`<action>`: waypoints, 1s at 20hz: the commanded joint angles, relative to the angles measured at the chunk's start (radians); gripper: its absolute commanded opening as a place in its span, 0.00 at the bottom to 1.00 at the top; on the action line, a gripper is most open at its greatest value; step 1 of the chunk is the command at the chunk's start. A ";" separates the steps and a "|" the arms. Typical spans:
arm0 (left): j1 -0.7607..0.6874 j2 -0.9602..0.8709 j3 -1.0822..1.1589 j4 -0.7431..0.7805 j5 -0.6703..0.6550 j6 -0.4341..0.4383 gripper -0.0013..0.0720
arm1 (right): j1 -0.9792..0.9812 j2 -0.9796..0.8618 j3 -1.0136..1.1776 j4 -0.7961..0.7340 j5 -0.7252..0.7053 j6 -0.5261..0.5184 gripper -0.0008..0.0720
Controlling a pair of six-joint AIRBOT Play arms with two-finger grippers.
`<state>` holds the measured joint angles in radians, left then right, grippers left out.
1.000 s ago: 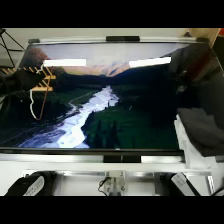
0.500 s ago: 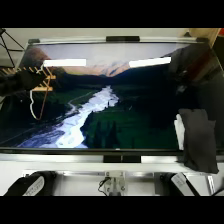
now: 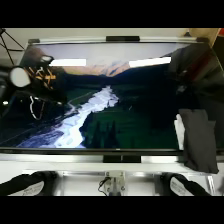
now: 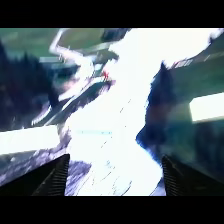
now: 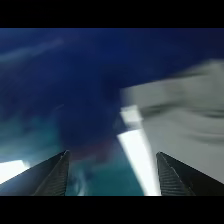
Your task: Fold the shirts.
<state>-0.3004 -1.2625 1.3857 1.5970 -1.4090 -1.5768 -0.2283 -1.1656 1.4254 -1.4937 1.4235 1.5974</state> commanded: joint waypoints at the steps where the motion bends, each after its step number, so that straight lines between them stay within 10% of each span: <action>1: -0.101 -0.078 -0.032 0.118 -0.026 0.035 0.99 | 0.203 -0.148 0.016 0.076 0.126 0.036 0.92; 20: -0.055 -0.056 -0.082 0.003 0.056 0.059 0.98 | 0.213 -0.206 0.016 0.124 0.151 -0.050 0.92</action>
